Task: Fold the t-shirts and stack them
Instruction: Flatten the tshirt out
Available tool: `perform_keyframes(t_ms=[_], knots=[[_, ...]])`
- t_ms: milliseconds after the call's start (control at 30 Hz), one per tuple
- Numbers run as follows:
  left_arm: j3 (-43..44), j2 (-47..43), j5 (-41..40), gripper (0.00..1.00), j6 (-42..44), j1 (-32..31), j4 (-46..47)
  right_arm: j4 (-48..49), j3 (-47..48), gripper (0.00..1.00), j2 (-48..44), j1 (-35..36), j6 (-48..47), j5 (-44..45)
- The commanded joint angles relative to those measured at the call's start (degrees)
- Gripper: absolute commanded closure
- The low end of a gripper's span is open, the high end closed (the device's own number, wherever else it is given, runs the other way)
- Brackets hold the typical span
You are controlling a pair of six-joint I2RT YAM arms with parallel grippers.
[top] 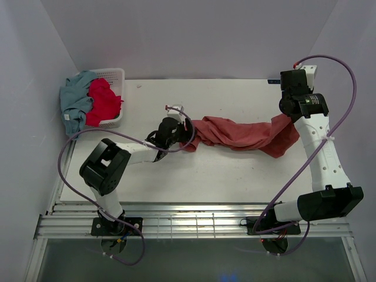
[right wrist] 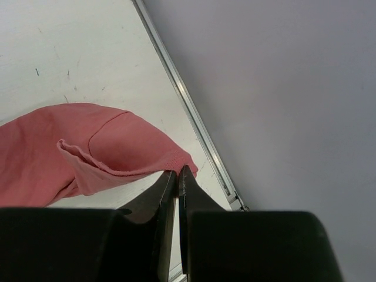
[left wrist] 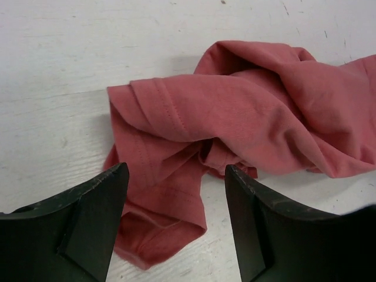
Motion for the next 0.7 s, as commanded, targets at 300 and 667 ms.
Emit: perform_keyframes(t_ms=[300, 667], knots=[[5.0, 5.0, 4.5, 0.37, -1.2, -1.8, 6.0, 3.0, -0.5, 0.92, -2.3, -0.2, -0.9, -1.0], [7.7, 8.9, 4.4, 0.44, -2.3, -2.3, 5.4, 3.1, -1.4, 0.92, -3.3, -0.2, -1.2, -1.1]])
